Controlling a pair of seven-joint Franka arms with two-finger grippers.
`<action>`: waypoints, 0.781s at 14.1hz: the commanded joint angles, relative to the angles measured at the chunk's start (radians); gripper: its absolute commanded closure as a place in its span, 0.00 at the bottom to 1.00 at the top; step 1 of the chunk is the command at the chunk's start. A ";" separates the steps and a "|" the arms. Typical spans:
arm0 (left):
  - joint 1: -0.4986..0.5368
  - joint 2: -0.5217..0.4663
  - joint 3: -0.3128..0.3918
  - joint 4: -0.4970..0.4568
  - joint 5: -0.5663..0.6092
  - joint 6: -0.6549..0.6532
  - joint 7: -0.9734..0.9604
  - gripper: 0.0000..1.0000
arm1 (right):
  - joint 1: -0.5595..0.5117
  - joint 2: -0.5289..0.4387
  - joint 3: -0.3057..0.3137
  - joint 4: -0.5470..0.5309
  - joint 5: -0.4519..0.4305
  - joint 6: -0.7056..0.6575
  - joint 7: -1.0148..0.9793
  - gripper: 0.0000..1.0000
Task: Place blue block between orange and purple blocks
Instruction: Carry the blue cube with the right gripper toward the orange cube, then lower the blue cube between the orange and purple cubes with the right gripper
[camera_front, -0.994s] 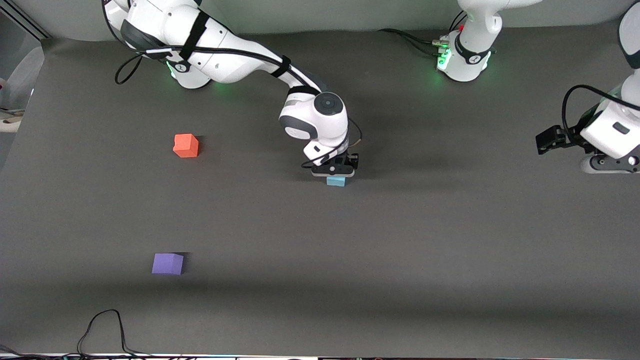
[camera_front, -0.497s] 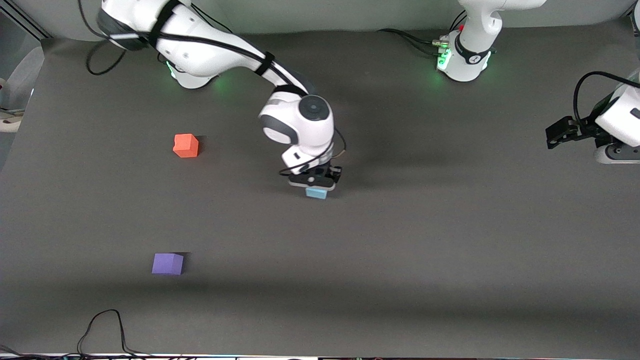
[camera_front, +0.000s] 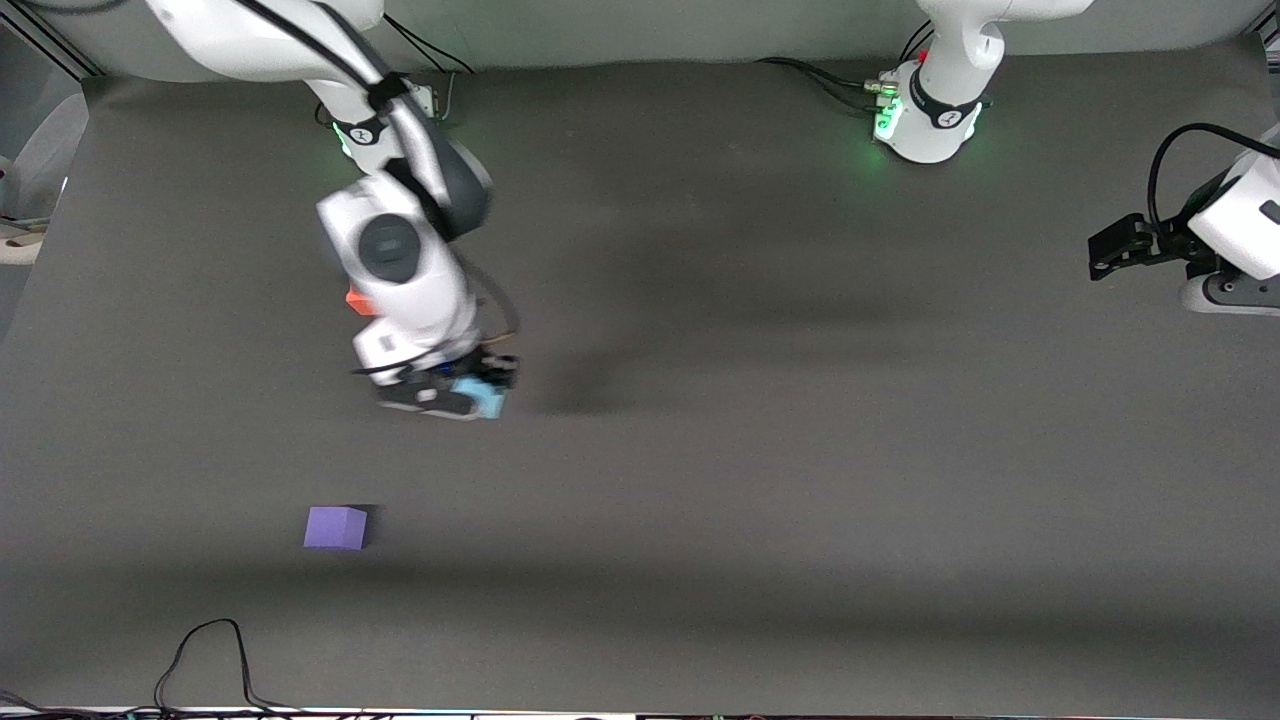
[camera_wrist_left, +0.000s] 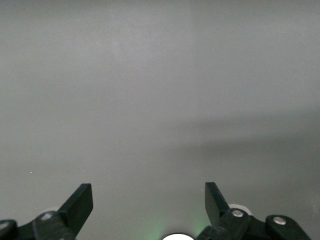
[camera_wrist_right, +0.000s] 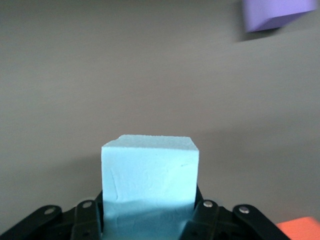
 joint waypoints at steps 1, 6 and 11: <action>-0.014 0.014 0.014 0.033 -0.025 -0.029 0.021 0.00 | 0.013 -0.090 -0.157 -0.121 0.108 0.022 -0.199 0.82; -0.014 0.009 0.019 0.033 -0.068 -0.031 0.015 0.00 | 0.013 -0.079 -0.287 -0.368 0.167 0.277 -0.348 0.82; -0.014 0.012 0.017 0.032 -0.067 -0.031 0.016 0.00 | 0.010 0.055 -0.296 -0.416 0.168 0.472 -0.414 0.79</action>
